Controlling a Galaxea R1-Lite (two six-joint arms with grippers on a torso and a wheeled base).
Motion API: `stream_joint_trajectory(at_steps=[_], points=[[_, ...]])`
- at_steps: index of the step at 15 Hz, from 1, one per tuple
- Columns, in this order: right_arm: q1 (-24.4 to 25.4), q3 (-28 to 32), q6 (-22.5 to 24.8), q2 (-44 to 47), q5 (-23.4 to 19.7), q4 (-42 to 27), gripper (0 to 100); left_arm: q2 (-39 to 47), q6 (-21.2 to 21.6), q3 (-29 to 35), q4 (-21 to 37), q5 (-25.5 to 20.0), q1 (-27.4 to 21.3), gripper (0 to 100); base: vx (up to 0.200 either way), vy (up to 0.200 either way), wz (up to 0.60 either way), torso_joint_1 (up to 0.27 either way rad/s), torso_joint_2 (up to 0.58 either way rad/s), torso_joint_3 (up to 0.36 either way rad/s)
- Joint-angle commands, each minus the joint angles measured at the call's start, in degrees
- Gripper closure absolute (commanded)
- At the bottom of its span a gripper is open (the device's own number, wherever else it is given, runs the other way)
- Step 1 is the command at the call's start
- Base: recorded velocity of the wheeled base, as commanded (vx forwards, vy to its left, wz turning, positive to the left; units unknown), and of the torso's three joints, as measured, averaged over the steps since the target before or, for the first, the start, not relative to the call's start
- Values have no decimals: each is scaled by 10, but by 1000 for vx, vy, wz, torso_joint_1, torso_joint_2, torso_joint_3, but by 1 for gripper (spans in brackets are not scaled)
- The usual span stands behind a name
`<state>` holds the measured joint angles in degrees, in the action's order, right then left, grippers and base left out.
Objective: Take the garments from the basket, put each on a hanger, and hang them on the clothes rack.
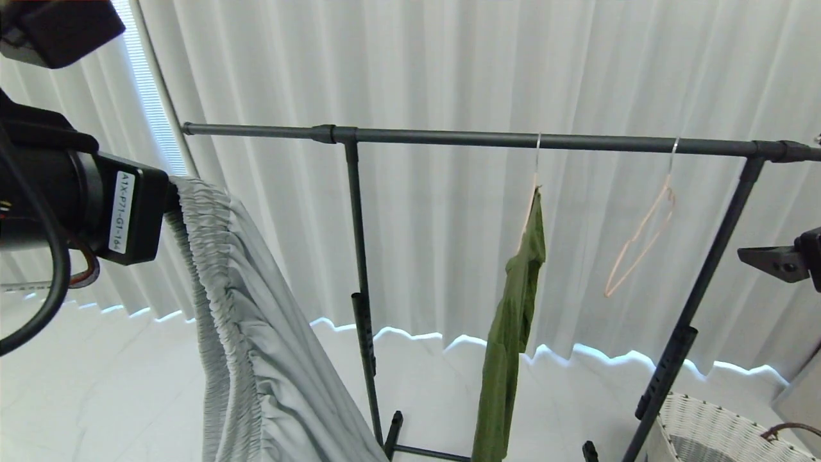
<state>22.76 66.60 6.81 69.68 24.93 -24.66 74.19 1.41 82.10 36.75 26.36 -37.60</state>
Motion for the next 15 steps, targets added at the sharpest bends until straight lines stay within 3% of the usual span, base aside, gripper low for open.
stream_joint_trajectory(at_steps=[1, 8, 15], points=[[0, 0, 0, 1, 0, 0, 0, 0, 0, 1, 0, 0, 0, 100, 0, 0, 0, 163, -427, -232], [-6, -1, 6, 1, 9, 0, 0, 0, 0, 1, 0, 0, 0, 100, 0, 0, 0, 27, -64, -37], [-14, -1, 7, 2, 15, 0, 0, 0, 0, 2, 0, 0, 0, 100, 0, 0, -514, 6, 1, 1]])
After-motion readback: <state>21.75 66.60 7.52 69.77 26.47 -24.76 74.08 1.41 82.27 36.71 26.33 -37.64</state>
